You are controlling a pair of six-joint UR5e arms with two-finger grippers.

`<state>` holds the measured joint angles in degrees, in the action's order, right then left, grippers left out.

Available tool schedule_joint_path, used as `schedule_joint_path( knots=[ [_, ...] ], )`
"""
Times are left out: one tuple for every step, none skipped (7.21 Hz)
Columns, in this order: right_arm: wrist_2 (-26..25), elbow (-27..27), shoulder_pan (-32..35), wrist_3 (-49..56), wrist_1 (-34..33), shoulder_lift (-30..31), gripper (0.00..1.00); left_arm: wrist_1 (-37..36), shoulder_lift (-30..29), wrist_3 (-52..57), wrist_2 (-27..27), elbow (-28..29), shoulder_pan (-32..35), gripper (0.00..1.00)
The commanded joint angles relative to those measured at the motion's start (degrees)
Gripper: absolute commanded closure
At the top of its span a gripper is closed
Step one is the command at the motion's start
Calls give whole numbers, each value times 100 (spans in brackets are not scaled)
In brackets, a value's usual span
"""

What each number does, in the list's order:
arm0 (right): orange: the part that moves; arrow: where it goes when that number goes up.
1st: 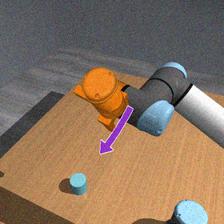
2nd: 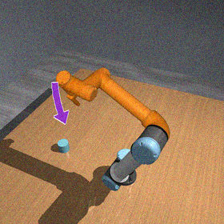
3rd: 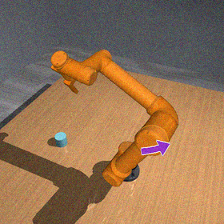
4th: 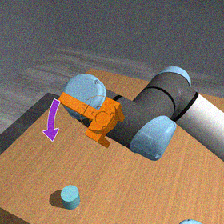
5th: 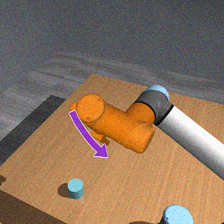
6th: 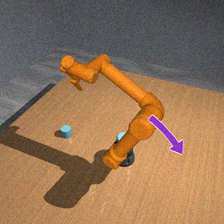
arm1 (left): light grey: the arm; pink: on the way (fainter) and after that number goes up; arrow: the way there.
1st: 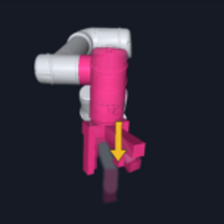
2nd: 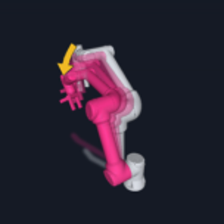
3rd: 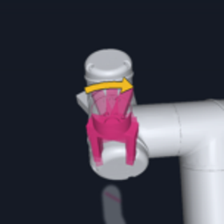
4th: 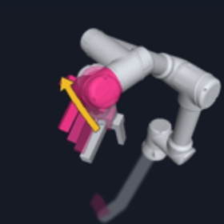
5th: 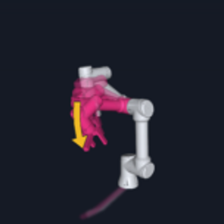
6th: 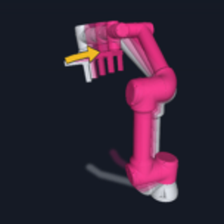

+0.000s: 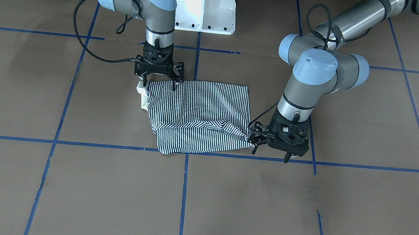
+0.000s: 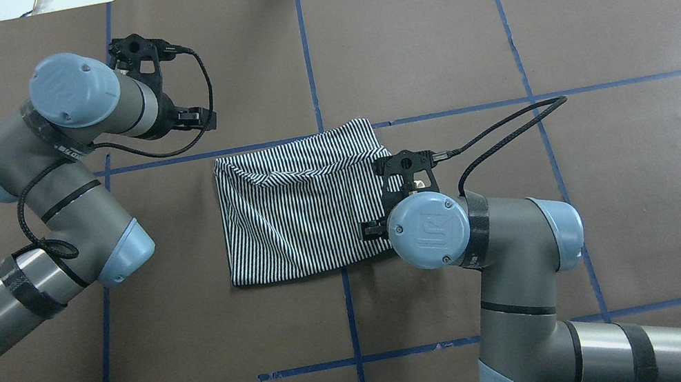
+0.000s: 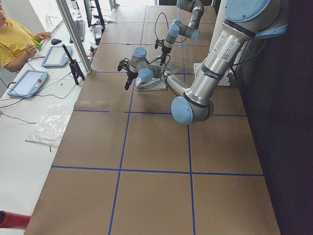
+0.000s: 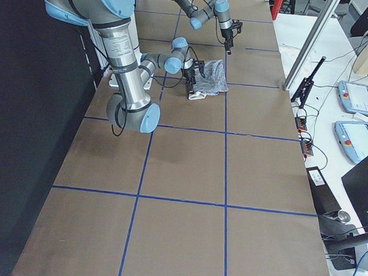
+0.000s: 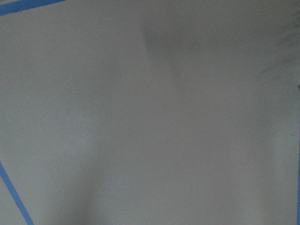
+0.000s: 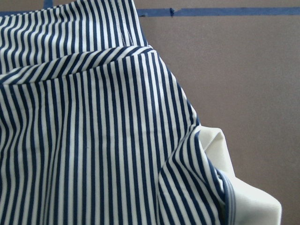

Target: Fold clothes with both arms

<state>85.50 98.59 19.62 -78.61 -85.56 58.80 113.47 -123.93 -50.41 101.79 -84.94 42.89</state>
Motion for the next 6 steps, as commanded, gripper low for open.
schedule_joint_path(
  knots=[
    [-7, -199, -11, 3, 346, -9, 0, 0, 9, -4, -1, -23, 0, 0],
    [-7, -200, -2, 12, 347, -35, 0, 0, 9, -4, -1, -23, 0, 0],
    [-7, -191, -2, 12, 347, -27, 0, 0, 9, -4, -1, -58, 0, 0],
    [37, -121, 50, 21, 321, -44, 0, 0, 9, -4, -1, -76, 0, 0],
    [229, 71, 268, 230, 155, -44, 0, 0, 9, -4, 8, -163, -9, 0],
    [648, 368, 557, 710, -281, -53, 0, 0, 157, 5, 17, -364, -9, 0]
  ],
)
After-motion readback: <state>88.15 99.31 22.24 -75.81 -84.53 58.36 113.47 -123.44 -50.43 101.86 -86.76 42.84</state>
